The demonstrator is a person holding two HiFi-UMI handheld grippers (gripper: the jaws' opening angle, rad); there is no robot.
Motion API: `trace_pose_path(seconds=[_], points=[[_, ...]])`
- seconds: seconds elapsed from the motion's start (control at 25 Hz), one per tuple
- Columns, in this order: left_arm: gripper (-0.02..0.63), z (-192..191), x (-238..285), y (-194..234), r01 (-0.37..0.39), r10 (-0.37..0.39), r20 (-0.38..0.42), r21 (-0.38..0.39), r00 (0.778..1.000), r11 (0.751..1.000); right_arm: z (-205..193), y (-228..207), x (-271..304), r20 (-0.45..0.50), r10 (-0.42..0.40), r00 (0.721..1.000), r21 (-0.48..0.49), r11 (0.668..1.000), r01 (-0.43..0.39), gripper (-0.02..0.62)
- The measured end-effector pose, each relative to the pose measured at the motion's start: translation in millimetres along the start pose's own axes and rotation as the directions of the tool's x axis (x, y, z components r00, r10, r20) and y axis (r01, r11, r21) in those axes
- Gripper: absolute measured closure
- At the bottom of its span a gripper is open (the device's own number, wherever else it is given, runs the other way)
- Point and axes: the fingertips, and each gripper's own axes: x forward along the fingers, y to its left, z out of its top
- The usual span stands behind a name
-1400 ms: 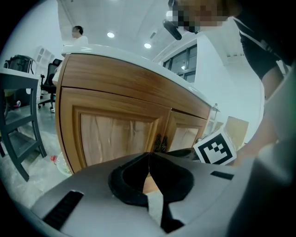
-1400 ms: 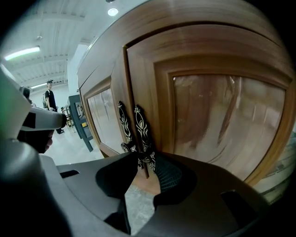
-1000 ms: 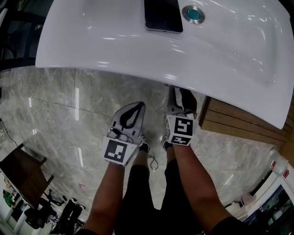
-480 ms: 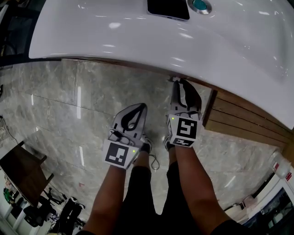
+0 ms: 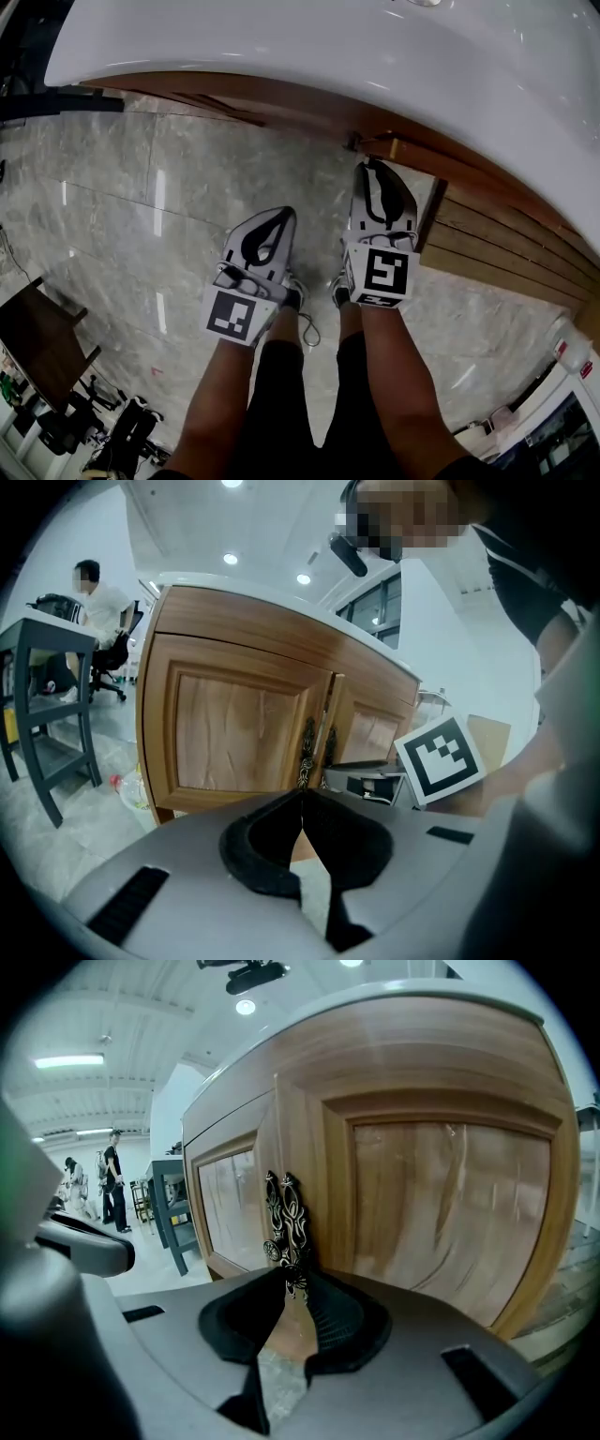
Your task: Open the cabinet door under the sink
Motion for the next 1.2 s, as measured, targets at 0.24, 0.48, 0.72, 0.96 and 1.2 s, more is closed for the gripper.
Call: trace_pose_path(seconds=[0.24, 0.48, 0.72, 0.96, 1.2], points=[[0.583, 2.2, -7.6, -5.1, -0.045, 0.044, 0.031, 0.021, 0.999, 0.999, -5.9, 3.2, -10.9, 0.017, 0.057, 0.998, -0.014, 0.998, -0.057, 0.505], [0.583, 1.4, -24.5, -16.6, -0.097, 0.096, 0.06, 0.001, 0.994, 0.995, -14.2, 12.7, -27.3, 0.012, 0.128, 0.992, -0.049, 0.991, -0.128, 0.505], [0.583, -14.9, -40.0, -36.6, -0.09, 0.091, 0.051, -0.019, 0.995, 0.996, -23.6, 18.9, -53.7, 0.019, 0.173, 0.985, -0.046, 0.984, -0.172, 0.505], [0.583, -21.7, -61.3, -53.7, -0.074, 0.074, 0.055, -0.002, 0.996, 0.997, -40.0, 22.7, -85.7, 0.018, 0.241, 0.97, -0.058, 0.969, -0.24, 0.503], [0.583, -32.2, -82.3, -63.9, -0.065, 0.064, 0.056, 0.016, 0.996, 0.998, -50.4, 23.0, -110.2, 0.022, 0.301, 0.953, -0.103, 0.949, -0.297, 0.503]])
